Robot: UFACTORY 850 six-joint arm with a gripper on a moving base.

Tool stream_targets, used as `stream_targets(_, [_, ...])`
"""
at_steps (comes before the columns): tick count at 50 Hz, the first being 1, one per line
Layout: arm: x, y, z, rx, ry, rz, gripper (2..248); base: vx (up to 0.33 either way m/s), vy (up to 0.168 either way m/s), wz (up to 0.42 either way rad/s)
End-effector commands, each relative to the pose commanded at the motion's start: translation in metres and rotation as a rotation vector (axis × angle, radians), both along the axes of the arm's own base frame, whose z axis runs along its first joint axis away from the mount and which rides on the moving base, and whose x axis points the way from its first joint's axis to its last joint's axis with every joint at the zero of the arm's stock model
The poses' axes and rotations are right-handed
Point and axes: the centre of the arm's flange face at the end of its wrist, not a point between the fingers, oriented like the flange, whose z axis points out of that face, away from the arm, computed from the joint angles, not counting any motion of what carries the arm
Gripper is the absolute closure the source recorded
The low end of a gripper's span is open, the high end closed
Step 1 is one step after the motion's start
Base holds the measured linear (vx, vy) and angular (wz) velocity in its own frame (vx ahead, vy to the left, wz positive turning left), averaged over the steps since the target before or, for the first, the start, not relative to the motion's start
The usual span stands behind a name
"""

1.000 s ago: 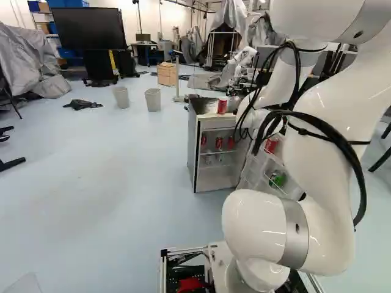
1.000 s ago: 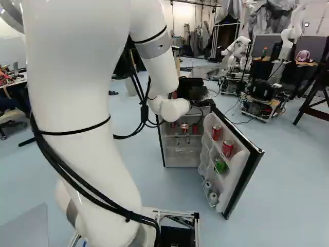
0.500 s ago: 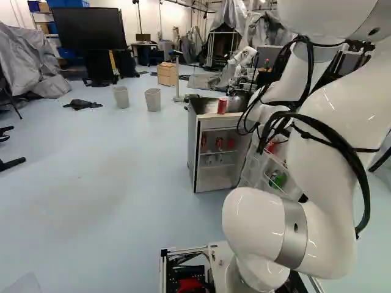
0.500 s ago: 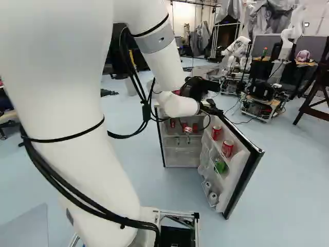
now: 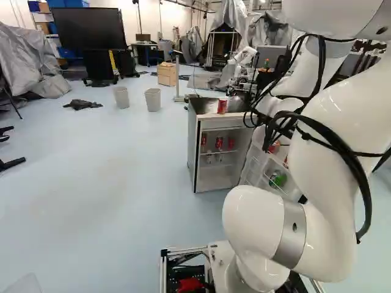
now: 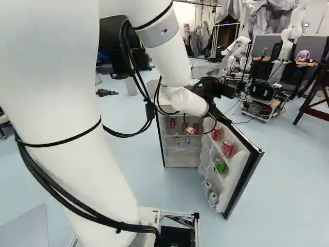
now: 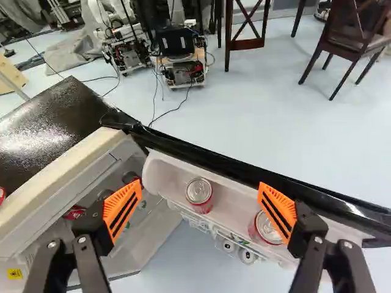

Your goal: Grab a drink from the fridge

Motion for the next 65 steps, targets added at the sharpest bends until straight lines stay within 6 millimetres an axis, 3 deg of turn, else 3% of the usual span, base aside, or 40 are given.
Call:
stream_targets(28, [0.000,-0.044,0.030,-0.029,-0.049,-0.074,3,0.000,0.000,0.000])
stream_targets(65, [0.016,-0.098,0.058,0.034,-0.029,-0.113,3,0.000,0.000,0.000])
